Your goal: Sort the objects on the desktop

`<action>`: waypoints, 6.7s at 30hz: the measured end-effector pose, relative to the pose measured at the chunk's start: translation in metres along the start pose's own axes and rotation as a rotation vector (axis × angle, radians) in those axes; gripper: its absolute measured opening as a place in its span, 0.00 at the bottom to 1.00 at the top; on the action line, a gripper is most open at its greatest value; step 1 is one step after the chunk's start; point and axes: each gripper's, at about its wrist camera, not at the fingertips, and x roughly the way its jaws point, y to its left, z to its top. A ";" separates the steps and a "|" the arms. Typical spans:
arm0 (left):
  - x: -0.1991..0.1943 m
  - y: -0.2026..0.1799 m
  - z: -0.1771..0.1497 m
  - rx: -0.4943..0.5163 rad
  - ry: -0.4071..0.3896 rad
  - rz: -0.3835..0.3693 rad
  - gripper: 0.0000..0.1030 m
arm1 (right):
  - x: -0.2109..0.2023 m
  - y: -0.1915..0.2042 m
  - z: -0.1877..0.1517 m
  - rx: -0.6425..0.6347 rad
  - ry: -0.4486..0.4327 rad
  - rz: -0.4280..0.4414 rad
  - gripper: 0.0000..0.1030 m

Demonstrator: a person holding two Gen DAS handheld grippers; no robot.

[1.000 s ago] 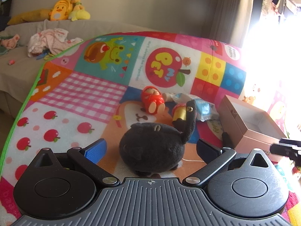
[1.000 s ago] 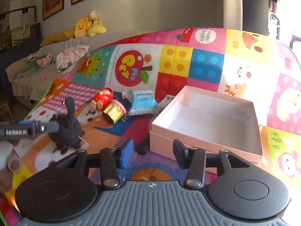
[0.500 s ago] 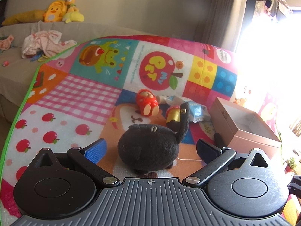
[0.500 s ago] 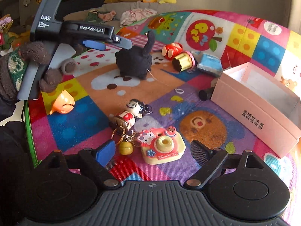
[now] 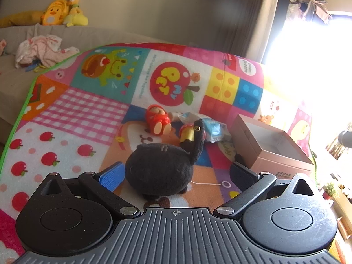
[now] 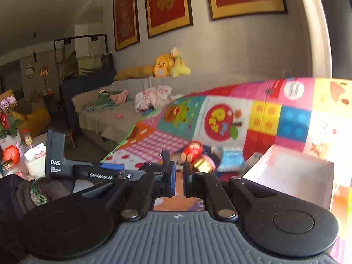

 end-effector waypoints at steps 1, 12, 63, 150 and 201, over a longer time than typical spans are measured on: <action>-0.001 0.000 0.000 0.006 0.001 -0.003 1.00 | 0.003 0.000 -0.002 -0.002 0.024 -0.008 0.41; -0.033 -0.011 -0.046 0.270 0.281 -0.161 1.00 | 0.085 -0.012 -0.091 0.227 0.418 0.015 0.77; 0.000 -0.035 -0.002 0.078 -0.020 -0.185 1.00 | 0.032 -0.038 0.013 0.423 0.081 0.119 0.54; -0.039 -0.018 -0.077 0.232 0.339 -0.143 1.00 | 0.072 0.040 -0.100 0.059 0.423 -0.103 0.55; -0.019 -0.049 -0.065 0.350 0.180 -0.119 1.00 | 0.040 0.014 -0.100 0.017 0.425 -0.246 0.56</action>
